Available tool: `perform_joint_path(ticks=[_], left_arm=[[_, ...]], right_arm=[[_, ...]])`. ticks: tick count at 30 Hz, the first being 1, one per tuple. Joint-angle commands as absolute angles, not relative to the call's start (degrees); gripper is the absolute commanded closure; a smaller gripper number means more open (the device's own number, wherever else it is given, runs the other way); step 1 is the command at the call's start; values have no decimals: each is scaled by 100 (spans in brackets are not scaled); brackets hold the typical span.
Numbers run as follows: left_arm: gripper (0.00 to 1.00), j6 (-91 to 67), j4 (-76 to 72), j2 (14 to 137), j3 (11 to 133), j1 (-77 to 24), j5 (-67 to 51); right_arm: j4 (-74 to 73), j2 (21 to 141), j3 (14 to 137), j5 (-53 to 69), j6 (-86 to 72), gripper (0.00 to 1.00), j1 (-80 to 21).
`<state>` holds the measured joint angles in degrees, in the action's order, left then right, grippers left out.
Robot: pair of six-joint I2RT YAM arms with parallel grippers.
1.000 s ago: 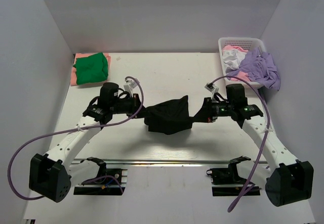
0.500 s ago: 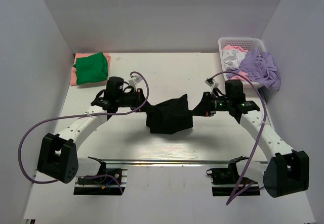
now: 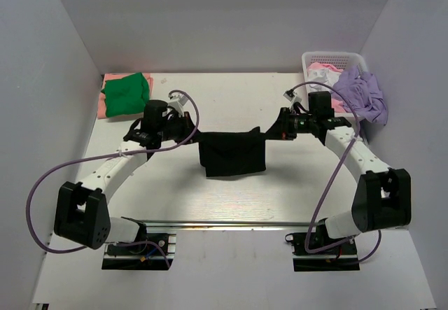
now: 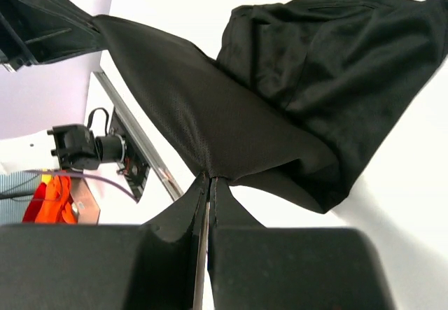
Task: Fold and stack the t-shirts
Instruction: Fold the long partially folded tshirt into a neat square
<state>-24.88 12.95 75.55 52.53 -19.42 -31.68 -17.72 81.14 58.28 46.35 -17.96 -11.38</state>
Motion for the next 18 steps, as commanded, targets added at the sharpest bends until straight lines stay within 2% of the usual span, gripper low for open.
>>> perform_joint_path(ticks=[1, 10, 18], left_arm=[[100, -2513, 976, 7778, 5520, -1890, -2962], [100, -2645, 291, 8271, 5695, -1723, -2769], [100, -2777, -43, 9368, 6178, -1617, -2988]], right_arm=[[-1617, 8410, 6231, 4772, -1819, 100, -1028], [-1081, 9227, 6723, 4799, -1986, 100, -870], [-267, 10282, 7356, 4975, -2310, 100, -835]])
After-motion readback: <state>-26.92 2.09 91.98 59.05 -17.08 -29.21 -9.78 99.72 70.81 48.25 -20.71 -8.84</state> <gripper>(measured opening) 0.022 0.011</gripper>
